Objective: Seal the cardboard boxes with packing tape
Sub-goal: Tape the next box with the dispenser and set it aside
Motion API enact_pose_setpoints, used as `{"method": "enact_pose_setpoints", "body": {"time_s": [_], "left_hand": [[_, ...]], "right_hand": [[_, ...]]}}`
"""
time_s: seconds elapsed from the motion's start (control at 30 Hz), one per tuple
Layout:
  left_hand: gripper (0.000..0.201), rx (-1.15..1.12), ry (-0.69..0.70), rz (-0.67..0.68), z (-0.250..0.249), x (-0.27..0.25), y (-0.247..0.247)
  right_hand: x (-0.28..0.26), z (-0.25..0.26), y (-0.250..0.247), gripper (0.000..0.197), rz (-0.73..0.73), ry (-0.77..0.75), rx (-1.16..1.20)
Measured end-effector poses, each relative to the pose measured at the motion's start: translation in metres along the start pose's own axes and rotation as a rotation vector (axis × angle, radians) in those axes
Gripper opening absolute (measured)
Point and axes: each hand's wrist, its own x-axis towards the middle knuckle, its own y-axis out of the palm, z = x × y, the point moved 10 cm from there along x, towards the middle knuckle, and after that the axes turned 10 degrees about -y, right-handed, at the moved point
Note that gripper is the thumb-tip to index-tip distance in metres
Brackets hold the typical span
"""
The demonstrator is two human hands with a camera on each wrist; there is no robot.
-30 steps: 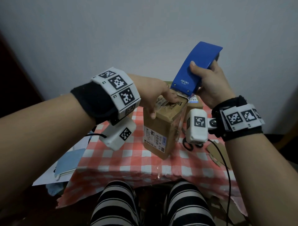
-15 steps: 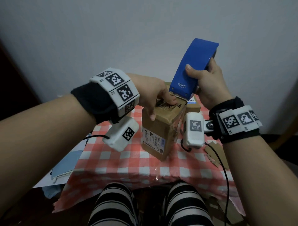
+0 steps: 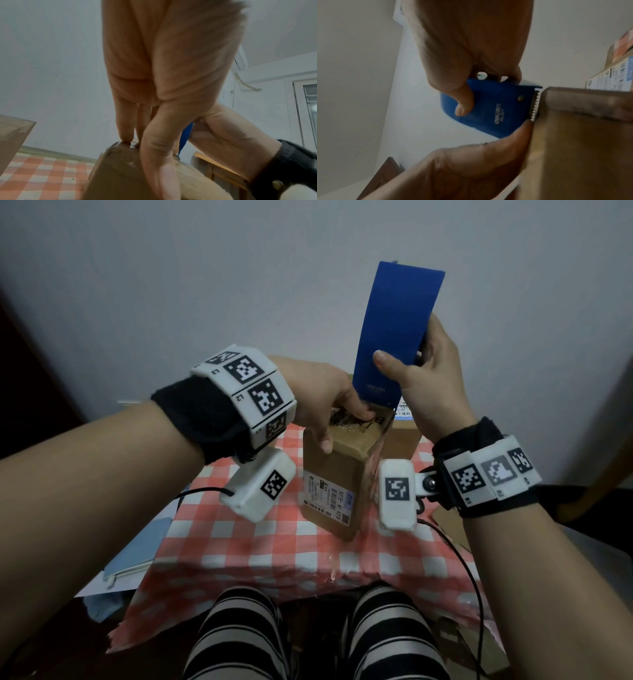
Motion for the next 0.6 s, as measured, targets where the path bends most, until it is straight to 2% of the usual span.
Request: {"method": "enact_pose_setpoints", "body": {"time_s": [0.1,0.17,0.23,0.33,0.47,0.6], "left_hand": [[0.079,-0.013,-0.003,-0.002,0.000,-0.002,0.000],[0.082,-0.040,0.013,0.006,0.000,-0.005,0.002],[0.084,-0.091,0.035,0.023,0.002,-0.008,0.005],[0.084,-0.118,0.042,0.045,0.000,-0.004,0.006],[0.085,-0.010,0.040,0.019,-0.018,-0.001,-0.003],[0.100,0.163,0.078,0.025,-0.029,-0.003,0.001]], "right_hand": [[-0.002,0.001,0.000,0.048,0.032,-0.028,-0.082],[0.002,0.005,-0.022,0.041,-0.056,-0.081,-0.216],[0.007,0.010,-0.058,0.046,-0.212,-0.070,-0.201],[0.015,0.018,-0.089,0.047,-0.265,-0.051,-0.187],[0.017,0.007,-0.087,0.044,-0.250,-0.013,-0.198],[0.008,-0.026,-0.081,0.041,-0.268,0.099,-0.183]]}}
